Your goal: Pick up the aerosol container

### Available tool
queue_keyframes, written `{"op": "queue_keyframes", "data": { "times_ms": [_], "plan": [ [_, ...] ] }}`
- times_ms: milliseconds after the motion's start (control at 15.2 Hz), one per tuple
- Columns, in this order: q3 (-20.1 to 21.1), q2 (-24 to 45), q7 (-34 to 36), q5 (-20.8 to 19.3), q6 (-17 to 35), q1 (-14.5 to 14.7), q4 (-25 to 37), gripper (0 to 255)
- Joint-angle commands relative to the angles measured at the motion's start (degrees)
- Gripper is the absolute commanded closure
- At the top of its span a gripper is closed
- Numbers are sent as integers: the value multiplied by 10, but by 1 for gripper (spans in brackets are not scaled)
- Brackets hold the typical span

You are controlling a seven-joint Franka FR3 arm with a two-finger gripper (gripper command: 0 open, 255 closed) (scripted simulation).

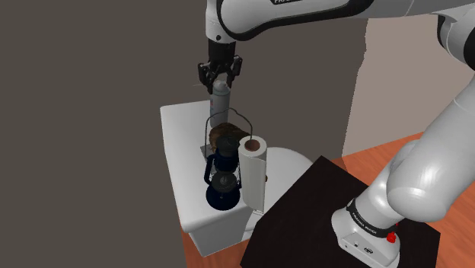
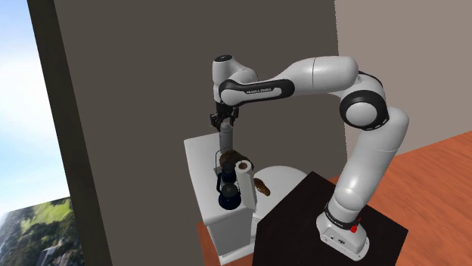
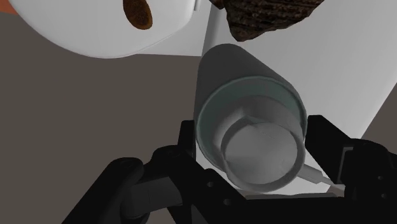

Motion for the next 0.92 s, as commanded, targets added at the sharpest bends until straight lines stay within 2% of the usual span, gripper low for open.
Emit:
{"op": "queue_keyframes", "data": {
  "times_ms": [0,858],
  "plan": [
    [0,1,0,0,0,0,0,255],
    [1,2,-7,2,-92,1,93,255]
  ]
}}
